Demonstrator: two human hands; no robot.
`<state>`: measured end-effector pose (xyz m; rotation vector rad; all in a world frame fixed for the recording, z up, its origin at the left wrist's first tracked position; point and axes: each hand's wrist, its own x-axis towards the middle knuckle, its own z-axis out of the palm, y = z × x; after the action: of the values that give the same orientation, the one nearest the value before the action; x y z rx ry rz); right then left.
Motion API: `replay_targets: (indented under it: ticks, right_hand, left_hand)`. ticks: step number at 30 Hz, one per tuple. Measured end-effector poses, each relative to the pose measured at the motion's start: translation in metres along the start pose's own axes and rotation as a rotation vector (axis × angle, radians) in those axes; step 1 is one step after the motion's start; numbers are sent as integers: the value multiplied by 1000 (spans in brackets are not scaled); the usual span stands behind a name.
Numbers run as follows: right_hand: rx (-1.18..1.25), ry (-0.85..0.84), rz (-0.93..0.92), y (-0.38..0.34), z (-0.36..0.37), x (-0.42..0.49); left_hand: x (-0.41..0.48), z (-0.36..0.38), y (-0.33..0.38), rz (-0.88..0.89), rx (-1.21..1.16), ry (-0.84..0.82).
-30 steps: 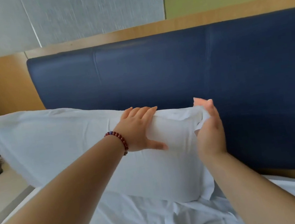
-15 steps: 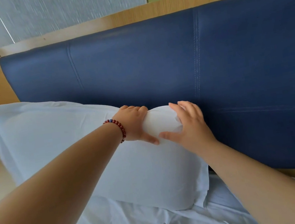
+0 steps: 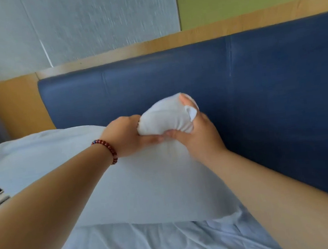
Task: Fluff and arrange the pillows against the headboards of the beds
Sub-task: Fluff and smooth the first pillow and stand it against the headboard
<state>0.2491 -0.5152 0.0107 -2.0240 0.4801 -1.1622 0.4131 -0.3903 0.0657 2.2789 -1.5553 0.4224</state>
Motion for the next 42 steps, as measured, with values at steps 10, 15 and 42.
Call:
replay_targets:
  ticks: [10, 15, 42]
  right_hand:
    - [-488, 100, -267, -176, -21, 107]
    - [-631, -67, -157, -162, -13, 96]
    - [-963, -12, 112, 45, 68, 25]
  left_hand:
    - [16, -164, -25, -251, -369, 331]
    - [7, -119, -43, -372, -523, 179]
    - [-124, 180, -70, -681, -510, 140]
